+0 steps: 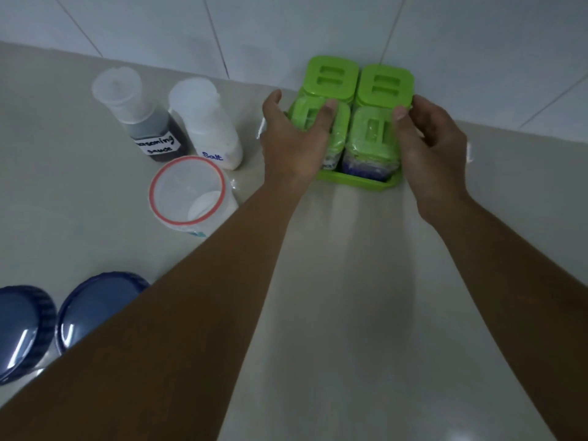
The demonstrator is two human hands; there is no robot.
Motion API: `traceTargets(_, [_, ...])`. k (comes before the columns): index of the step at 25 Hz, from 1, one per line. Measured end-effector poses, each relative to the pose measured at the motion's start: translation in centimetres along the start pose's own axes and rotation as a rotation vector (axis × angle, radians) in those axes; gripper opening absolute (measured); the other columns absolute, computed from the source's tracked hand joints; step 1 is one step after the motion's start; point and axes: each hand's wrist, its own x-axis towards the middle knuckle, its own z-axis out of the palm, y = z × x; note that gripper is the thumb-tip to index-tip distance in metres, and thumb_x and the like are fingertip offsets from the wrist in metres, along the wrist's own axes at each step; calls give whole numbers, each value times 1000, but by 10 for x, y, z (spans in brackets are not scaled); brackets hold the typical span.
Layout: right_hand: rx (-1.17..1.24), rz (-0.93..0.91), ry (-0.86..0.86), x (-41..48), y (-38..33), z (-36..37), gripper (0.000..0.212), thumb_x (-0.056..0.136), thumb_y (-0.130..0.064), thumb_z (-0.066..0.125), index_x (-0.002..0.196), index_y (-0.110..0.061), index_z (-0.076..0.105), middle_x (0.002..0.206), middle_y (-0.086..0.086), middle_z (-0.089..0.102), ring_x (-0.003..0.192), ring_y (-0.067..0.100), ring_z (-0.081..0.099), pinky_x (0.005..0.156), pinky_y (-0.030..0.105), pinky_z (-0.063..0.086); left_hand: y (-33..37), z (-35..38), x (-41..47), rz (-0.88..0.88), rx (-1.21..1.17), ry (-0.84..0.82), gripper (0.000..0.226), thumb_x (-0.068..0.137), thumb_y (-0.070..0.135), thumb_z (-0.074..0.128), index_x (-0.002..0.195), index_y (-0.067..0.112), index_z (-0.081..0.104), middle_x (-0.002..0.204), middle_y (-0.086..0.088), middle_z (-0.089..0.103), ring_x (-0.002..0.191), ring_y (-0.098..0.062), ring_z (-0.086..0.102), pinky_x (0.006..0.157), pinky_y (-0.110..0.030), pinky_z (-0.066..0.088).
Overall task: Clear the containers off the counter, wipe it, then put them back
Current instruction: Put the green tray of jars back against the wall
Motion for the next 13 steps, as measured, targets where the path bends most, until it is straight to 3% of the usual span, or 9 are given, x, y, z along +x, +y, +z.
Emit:
traceTargets(2, [2,14,-42,-21,3,-6,60,93,-28,74,146,-14,49,109,-32,63,98,-23,62,81,6,50,-13,-2,-11,30,-16,25,97,76,69,68,152,19,35,141,-3,55,129,-18,55,114,-41,42])
traceTargets(4, [20,10,-100,-45,17,-11,72,89,-17,78,150,-15,40,109,-39,62,109,-18,62,91,12,51,-32,-2,-28,74,-24,61,101,72,84,60,146,18,43,141,-3,57,133,-22,53,114,-46,42])
traceTargets(6, [1,-12,-152,-62,32,-13,82,86,-12,81,154,-13,35,132,-24,63,126,-1,60,107,31,50,-45,2,-48,110,-64,61,89,79,76,60,144,17,45,139,-3,58,133,-24,53,113,-48,42])
traceTargets(8, [-18,-48,-165,-65,41,-12,82,86,-10,80,155,-13,35,143,-9,60,133,8,58,114,43,46,-47,6,-59,150,-134,50,75,87,61,61,145,17,43,140,-3,55,135,-22,51,114,-48,41])
traceTargets(10, [-12,-49,-157,-61,43,-8,75,89,-4,75,154,-11,36,143,-4,61,131,9,60,114,42,46,-44,9,-61,164,-193,53,66,91,56,59,143,18,44,139,-1,56,135,-19,51,115,-47,41])
traceTargets(13, [-12,-54,-106,-59,44,-2,66,93,2,68,152,-6,39,140,1,63,126,7,63,110,29,47,-42,9,-56,145,-234,56,55,94,54,56,138,21,48,134,2,60,129,-15,56,112,-45,44])
